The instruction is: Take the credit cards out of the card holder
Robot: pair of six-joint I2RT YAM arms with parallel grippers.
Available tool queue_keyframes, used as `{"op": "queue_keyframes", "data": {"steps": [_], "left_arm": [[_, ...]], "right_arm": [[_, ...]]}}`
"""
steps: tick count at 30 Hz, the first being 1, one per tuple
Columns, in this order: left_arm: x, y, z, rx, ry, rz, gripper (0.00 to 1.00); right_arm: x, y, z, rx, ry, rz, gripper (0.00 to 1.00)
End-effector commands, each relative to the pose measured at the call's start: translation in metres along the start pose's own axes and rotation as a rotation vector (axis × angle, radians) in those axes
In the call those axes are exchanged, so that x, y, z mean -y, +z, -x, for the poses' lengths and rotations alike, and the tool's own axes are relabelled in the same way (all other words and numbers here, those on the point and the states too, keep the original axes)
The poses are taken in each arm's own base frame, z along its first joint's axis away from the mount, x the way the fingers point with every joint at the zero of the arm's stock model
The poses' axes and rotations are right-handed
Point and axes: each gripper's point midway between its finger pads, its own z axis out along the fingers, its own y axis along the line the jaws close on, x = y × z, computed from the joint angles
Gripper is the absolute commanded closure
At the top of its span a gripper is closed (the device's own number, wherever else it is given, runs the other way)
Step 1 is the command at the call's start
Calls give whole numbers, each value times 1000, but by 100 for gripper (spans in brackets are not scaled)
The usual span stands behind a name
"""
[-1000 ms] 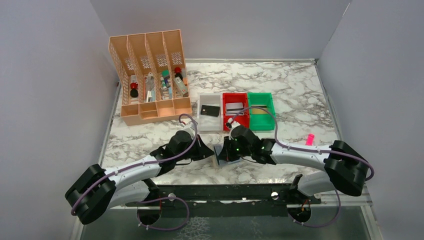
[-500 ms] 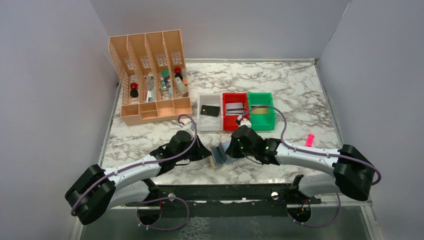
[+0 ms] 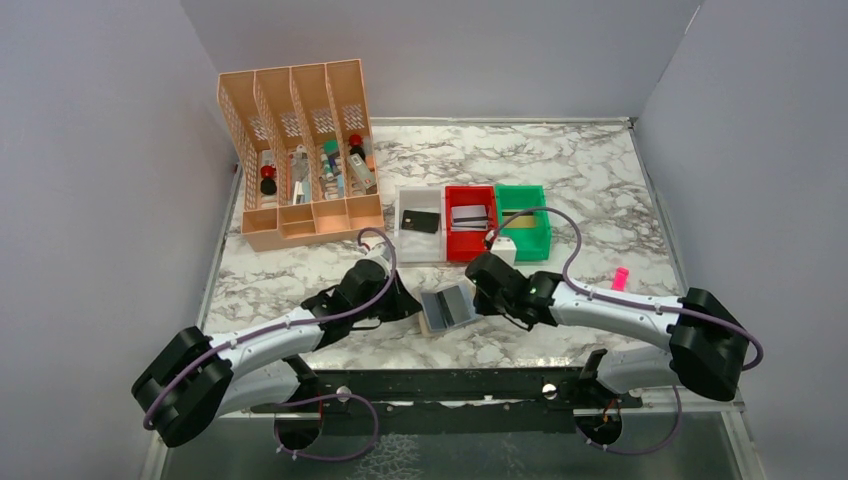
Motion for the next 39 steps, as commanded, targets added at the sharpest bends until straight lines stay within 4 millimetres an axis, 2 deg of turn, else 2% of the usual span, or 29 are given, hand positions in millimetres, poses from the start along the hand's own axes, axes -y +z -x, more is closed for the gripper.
{"op": "queue_keyframes", "data": {"steps": [1,5,8,13,16,19,25,29,33,39], "left_arm": [[1,1,14,38,33,38,87],[-7,-2,19,51,45,107,71],[-11,-7,23,62,53,142,64],[-9,-15,32,93,56,165,55],[-8,-20,38,109,68,183,48],[7,-19,43,113,87,125,41],[51,-3,42,63,55,-74,39],[70,8,34,8,16,-179,40],[71,18,27,-33,-3,-205,40],[62,28,15,-90,-17,-179,40]], "right_arm": [[-12,-10,16,42,-17,45,78],[-47,-14,14,28,-44,244,70],[-58,-10,6,-12,-47,289,69],[-62,1,3,-43,-54,266,69],[-58,4,6,-30,-56,234,65],[-53,5,11,-8,-54,206,61],[-48,11,12,-22,-48,208,60],[-50,14,13,-63,-8,285,60],[-52,18,13,-83,6,333,60],[-40,28,2,-122,40,313,60]]}}
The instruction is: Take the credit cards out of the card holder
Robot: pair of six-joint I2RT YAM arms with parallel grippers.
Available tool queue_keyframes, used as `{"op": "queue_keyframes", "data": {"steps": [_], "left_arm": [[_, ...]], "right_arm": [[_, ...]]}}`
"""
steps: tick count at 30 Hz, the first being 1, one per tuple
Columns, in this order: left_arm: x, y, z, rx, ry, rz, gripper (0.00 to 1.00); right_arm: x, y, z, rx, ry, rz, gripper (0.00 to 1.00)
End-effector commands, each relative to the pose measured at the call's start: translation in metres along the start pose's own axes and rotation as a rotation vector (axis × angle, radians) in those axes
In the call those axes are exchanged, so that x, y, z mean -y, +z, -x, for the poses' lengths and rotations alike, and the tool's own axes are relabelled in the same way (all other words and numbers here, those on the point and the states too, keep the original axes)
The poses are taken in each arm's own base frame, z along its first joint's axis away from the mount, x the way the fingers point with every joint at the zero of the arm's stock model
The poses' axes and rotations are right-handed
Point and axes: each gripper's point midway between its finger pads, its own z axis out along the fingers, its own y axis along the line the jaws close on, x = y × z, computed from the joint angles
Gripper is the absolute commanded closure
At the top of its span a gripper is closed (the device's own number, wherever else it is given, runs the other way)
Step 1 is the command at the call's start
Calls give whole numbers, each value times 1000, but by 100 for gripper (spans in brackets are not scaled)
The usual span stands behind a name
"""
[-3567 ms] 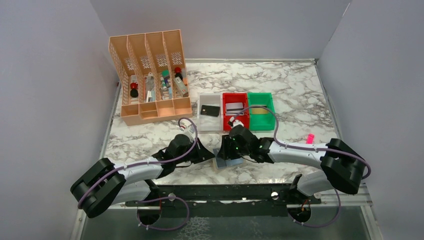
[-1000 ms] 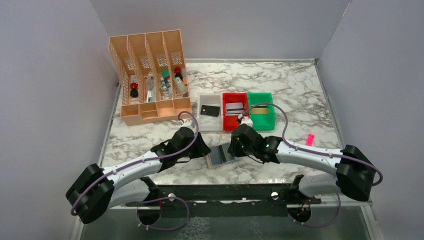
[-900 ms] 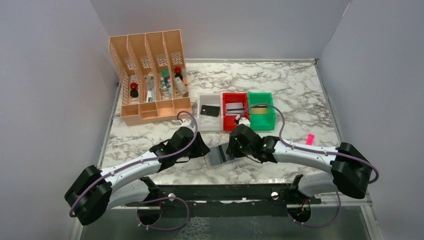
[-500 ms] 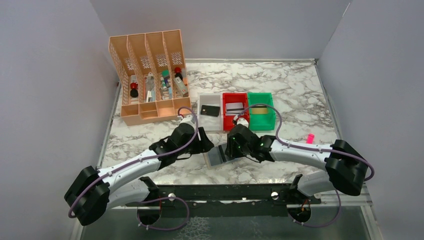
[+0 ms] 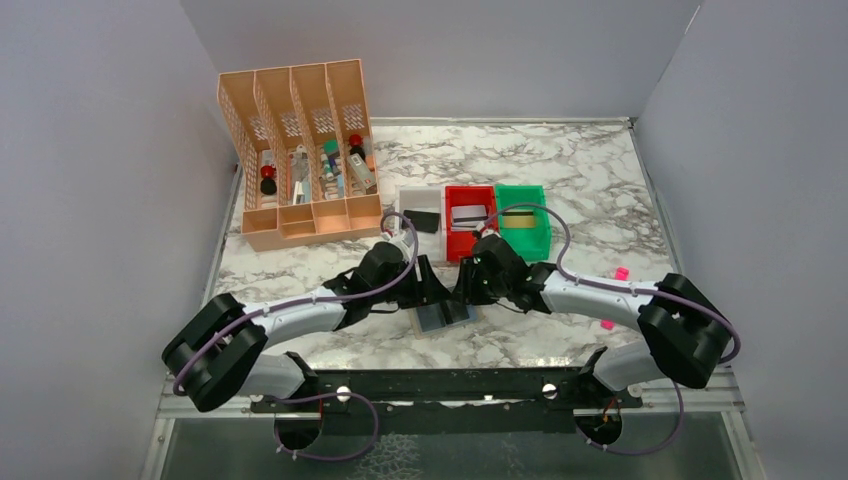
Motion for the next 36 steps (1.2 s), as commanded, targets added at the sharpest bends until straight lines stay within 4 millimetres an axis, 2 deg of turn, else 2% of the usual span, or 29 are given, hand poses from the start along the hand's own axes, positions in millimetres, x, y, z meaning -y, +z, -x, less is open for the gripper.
{"op": "queue_keyframes", "data": {"steps": [1,8,13,18,23,36], "left_arm": [[16,5,0,-28,-7,-70,40],[2,9,-10,-56,-20,-38,40],[-3,15,-15,-82,-25,-24,42],[-12,19,-20,-93,-43,3,49],[-18,21,-23,-87,-58,19,58],[-30,30,-29,-83,-81,53,75]], "right_arm": [[6,6,-13,-42,16,22,60],[33,14,-30,-82,29,-75,60],[35,14,-38,-94,58,-62,63],[44,13,-48,-101,126,-94,68],[51,13,-56,-114,142,-115,70],[57,12,-54,-108,141,-152,70]]}}
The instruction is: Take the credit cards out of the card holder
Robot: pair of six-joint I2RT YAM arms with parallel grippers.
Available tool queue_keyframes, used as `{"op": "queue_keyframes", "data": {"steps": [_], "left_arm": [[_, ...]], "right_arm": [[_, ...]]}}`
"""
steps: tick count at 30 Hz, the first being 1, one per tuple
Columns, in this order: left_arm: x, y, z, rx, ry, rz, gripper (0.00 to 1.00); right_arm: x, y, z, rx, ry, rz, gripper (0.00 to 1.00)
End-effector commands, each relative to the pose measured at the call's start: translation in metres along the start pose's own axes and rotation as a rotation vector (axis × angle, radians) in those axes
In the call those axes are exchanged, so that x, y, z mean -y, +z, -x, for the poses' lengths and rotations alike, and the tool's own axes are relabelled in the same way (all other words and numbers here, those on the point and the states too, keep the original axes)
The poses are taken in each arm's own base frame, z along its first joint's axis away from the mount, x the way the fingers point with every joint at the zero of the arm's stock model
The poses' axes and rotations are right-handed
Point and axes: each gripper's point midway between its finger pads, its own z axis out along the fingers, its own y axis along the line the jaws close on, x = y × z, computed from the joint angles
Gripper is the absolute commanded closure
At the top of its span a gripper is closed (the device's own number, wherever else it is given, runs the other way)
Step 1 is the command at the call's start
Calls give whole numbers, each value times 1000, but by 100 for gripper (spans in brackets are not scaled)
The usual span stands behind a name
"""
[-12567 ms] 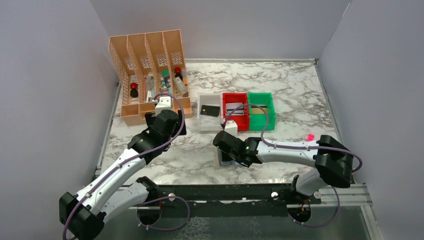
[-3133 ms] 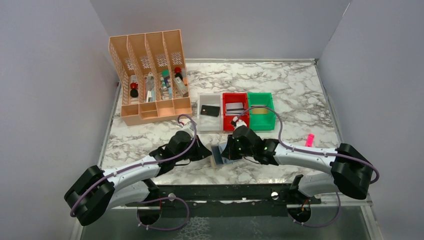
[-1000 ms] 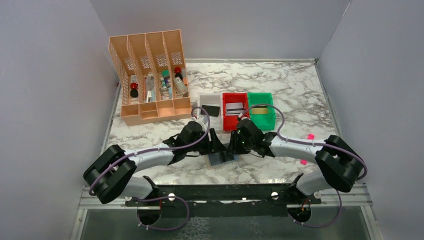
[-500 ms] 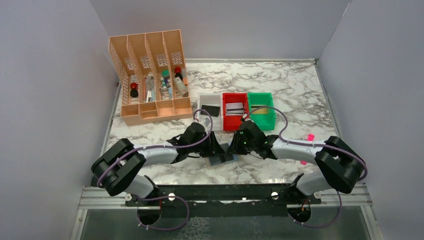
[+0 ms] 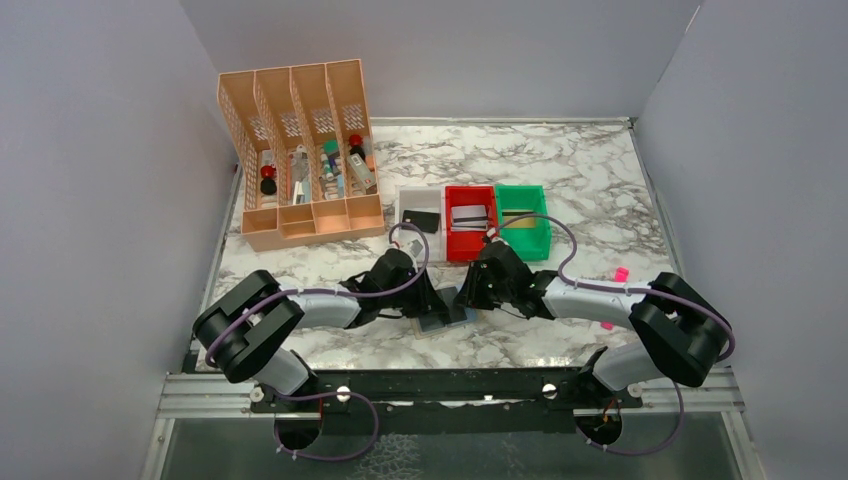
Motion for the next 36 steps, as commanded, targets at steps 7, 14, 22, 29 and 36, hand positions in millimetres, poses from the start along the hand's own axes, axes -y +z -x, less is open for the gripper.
{"op": "queue_keyframes", "data": {"steps": [7,14,22,29,36], "left_arm": [[-7,-2,1,52,-17,13,86],[-6,-1,0,42,-9,7,100],[2,-1,5,53,-1,-10,91],[6,5,5,34,-5,-21,80],[4,5,5,42,-9,-16,85]], "right_arm": [[45,0,-30,-90,-3,-167,70],[46,-1,-29,-86,-4,-168,70],[42,-1,-29,-88,-14,-153,70],[42,0,-28,-90,-17,-154,71],[43,0,-28,-86,-13,-161,71]]}}
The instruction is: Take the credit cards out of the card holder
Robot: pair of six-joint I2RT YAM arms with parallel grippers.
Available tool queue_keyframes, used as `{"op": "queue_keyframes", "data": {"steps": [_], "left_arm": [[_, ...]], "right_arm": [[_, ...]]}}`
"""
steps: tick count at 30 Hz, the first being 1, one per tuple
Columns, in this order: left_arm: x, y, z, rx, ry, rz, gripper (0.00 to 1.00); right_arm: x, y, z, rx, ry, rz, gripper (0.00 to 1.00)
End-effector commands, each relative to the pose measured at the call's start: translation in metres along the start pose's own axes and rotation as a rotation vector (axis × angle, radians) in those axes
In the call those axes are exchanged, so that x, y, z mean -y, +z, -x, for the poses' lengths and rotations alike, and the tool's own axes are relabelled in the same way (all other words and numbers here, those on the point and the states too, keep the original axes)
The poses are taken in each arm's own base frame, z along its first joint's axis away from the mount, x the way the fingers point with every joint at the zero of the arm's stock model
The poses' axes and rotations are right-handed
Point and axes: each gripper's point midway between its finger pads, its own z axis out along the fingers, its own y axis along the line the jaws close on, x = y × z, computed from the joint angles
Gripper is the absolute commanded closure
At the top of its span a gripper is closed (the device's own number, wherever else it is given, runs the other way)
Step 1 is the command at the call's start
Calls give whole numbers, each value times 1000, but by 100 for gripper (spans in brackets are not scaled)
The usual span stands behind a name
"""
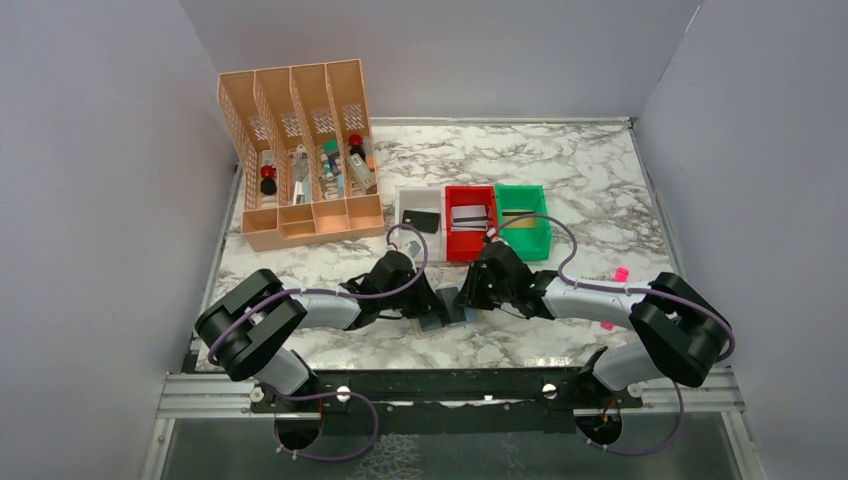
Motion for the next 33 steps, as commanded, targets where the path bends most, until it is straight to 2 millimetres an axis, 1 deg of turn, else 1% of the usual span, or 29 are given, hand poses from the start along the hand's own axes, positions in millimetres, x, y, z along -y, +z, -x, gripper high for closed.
{"op": "queue_keyframes", "data": {"steps": [1,3,8,14,17,22,24,27,30,32,33], "left_arm": [[7,1,5,22,17,-20,88],[6,0,4,23,17,-19,93],[-1,-6,2,36,15,-9,100],[-7,-16,5,68,37,18,100],[-12,-22,11,78,78,82,100],[-12,-38,31,139,160,179,100],[-8,-46,38,173,176,187,100],[2,-56,45,215,190,159,100],[11,-61,49,243,199,119,100],[15,-62,51,252,207,103,100],[17,-62,52,251,213,96,100]], "right_arm": [[42,0,-27,-85,-14,-159,71],[44,-1,-27,-82,-15,-167,71],[47,-2,-22,-65,-24,-188,71],[48,-3,-16,-48,-32,-211,71],[48,-4,-15,-41,-33,-215,71],[46,-7,-9,-25,-39,-218,71],[38,-12,-4,-18,-47,-192,71],[15,-23,8,21,-73,-100,68],[-12,-37,22,83,-107,34,62],[-27,-47,30,130,-119,110,57],[-32,-51,34,152,-126,139,54]]}}
